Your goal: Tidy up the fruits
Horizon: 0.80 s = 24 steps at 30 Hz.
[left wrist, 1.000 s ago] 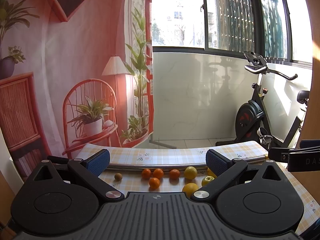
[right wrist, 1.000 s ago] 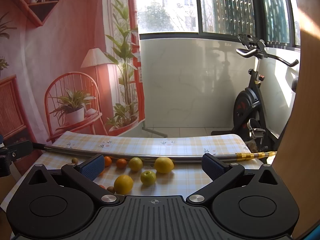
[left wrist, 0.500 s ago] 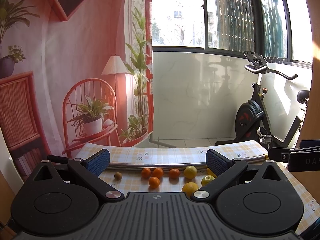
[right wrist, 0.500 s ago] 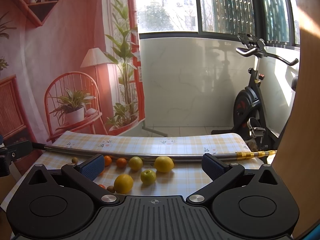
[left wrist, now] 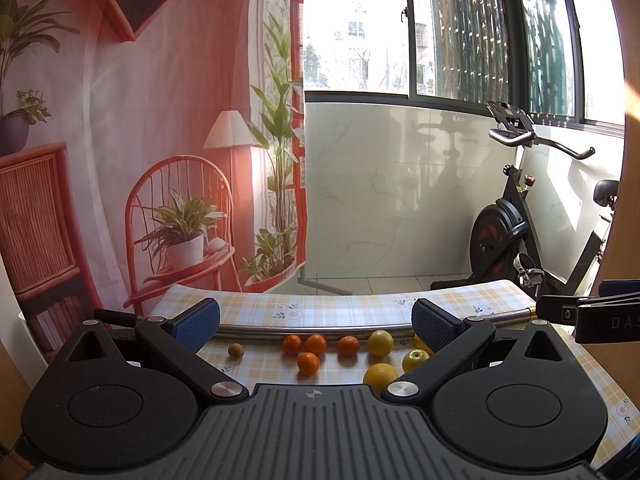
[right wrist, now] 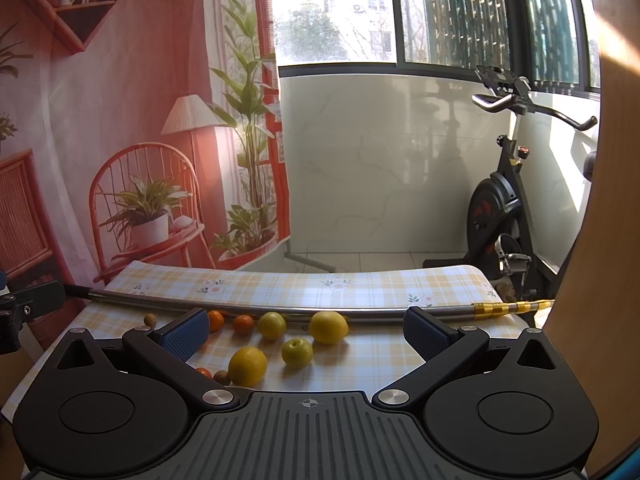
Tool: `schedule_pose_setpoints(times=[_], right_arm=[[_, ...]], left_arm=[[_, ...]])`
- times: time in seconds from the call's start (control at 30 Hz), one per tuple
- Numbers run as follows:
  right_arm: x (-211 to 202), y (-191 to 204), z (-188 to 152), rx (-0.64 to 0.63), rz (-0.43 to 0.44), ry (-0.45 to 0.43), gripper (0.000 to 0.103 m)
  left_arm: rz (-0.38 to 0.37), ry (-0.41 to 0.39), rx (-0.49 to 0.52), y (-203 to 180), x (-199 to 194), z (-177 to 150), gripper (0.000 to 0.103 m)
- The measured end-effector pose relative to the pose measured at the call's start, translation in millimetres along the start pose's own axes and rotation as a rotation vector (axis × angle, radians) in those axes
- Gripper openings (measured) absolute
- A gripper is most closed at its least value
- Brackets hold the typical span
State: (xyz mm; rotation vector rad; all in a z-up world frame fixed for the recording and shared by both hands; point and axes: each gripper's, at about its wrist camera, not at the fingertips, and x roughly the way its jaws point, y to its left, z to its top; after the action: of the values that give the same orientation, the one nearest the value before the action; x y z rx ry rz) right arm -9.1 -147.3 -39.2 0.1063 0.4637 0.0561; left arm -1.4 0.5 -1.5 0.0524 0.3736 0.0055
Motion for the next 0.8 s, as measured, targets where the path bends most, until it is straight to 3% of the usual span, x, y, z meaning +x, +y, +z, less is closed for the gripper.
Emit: schedule_pose_setpoints(times=[0.8], right_arm=[[5.9,-0.4,-2.5,-0.002,0.001,0.006,0.103]], left_arm=[[-0.002,0.011,0.000,-0.1,3.0,-4.4,0.103]])
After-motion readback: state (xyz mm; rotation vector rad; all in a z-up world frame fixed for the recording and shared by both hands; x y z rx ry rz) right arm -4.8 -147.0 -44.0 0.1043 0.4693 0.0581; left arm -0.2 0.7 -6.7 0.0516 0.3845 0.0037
